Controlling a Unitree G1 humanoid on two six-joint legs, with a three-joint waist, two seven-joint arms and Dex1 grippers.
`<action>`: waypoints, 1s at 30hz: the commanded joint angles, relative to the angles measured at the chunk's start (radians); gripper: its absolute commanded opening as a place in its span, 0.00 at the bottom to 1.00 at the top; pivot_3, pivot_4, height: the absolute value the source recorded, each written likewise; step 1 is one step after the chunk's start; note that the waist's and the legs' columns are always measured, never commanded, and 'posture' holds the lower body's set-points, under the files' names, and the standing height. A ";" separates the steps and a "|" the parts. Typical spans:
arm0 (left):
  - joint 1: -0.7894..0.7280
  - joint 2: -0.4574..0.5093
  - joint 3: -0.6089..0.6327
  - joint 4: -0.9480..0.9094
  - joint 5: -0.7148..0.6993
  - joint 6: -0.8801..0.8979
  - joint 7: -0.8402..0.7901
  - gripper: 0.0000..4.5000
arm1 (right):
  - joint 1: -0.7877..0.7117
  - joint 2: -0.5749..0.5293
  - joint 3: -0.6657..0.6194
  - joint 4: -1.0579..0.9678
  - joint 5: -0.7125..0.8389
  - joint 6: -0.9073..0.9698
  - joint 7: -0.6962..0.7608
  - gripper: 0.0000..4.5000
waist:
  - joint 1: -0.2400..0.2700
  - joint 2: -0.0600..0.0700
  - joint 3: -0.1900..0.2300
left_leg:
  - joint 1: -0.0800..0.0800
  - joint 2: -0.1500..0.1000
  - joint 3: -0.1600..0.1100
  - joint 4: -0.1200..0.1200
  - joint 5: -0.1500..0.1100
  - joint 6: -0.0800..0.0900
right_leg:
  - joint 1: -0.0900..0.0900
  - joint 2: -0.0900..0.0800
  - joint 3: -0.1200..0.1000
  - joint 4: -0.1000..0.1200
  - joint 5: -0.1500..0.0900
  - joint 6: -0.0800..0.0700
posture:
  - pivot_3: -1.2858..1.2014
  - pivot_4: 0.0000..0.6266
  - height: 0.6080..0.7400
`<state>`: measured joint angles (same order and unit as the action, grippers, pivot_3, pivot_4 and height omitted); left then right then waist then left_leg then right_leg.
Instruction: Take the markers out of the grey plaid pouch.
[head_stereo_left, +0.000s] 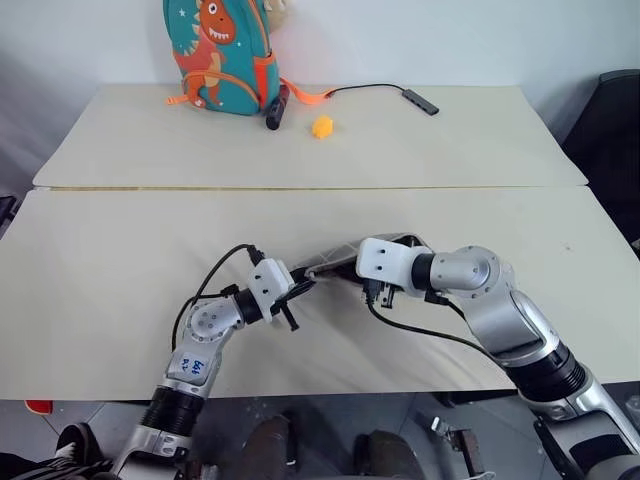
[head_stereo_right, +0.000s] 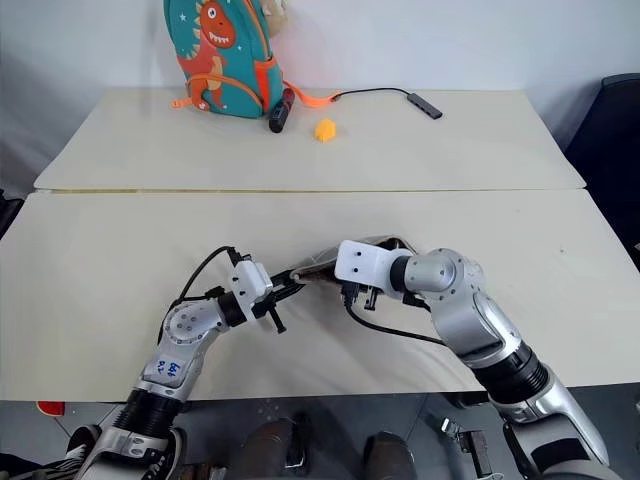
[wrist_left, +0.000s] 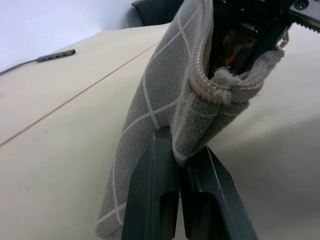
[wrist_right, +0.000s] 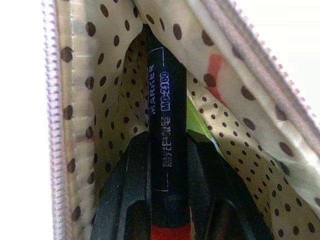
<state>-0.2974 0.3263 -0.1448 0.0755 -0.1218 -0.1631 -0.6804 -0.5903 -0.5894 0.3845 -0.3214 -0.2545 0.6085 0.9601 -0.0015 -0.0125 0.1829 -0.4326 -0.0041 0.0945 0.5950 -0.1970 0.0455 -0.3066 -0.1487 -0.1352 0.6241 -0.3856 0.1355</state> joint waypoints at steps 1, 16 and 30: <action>-0.005 0.026 -0.028 -0.002 0.075 -0.036 0.010 0.00 | -0.052 -0.039 -0.025 -0.053 0.014 -0.046 0.024 0.13 | 0.000 0.000 0.000 | 0.000 0.000 0.000 0.000 0.000 0.000 | 0.000 0.000 0.000 0.000 0.000 0.000 | 0.52 0.24 1.00; -0.035 0.029 0.005 0.060 0.135 -0.079 0.111 0.00 | -0.049 -0.188 0.016 -0.105 0.010 -0.090 0.129 0.13 | 0.001 0.001 0.000 | -0.002 0.000 -0.001 0.001 0.000 0.000 | -0.001 0.000 0.000 -0.002 0.000 0.000 | 0.52 0.24 1.00; -0.024 0.014 -0.017 0.053 0.166 -0.100 0.145 0.00 | -0.017 -0.163 -0.034 -0.137 0.104 -0.035 0.130 0.13 | 0.001 0.001 0.000 | -0.002 0.000 -0.001 0.002 0.000 0.000 | -0.001 0.000 0.000 0.000 0.000 0.000 | 0.52 0.24 1.00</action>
<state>-0.3249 0.3398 -0.1756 0.1349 0.0445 -0.2493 -0.5511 -0.6112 -0.7229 0.4012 -0.4302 -0.1785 0.6093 1.0700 -0.0005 -0.0119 0.1833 -0.4352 -0.0041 0.0935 0.5966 -0.1968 0.0458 -0.3073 -0.1489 -0.1354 0.6236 -0.3856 0.1356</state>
